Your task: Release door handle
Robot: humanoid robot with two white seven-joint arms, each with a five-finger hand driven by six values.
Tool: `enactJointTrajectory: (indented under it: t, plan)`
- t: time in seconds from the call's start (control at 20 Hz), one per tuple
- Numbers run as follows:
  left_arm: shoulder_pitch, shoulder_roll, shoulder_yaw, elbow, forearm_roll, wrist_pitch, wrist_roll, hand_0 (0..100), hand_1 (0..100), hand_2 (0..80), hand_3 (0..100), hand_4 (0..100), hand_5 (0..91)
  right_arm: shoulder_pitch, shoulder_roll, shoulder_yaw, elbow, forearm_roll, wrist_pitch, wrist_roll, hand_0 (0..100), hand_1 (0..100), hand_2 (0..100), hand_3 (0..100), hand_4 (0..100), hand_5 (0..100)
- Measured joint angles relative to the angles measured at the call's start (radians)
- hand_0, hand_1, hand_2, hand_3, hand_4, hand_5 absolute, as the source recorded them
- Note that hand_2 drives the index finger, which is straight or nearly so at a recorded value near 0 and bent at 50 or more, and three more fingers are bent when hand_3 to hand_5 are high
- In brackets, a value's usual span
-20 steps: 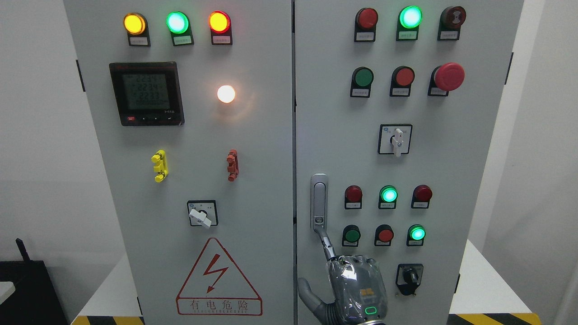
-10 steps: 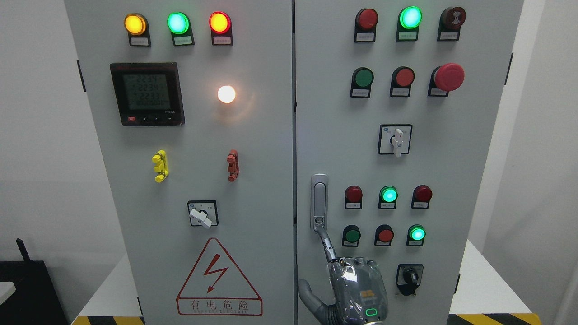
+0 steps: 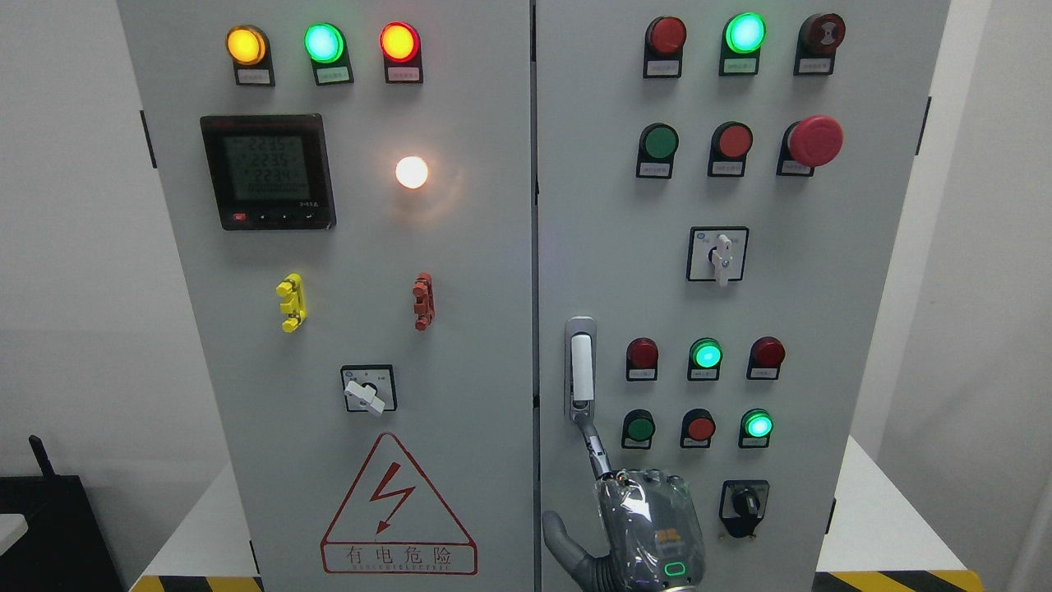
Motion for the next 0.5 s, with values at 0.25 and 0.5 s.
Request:
enactJointTrajectory:
  t: [0.25,0.5]
  plan:
    - [0.0,0.0,0.0,0.0,0.0,0.0,0.0,12,39,0.0,0,0,0.0,-0.002,0.0,0.0,0.0,0.0,0.0,0.004,30,35,0,100,100,100]
    - [0.0,0.0,0.0,0.0,0.0,0.0,0.0,12,39,0.0,0,0,0.0,-0.004,0.0,0.001,-0.002,-0.001,0.0,-0.006,30,35,0,100,100,100]
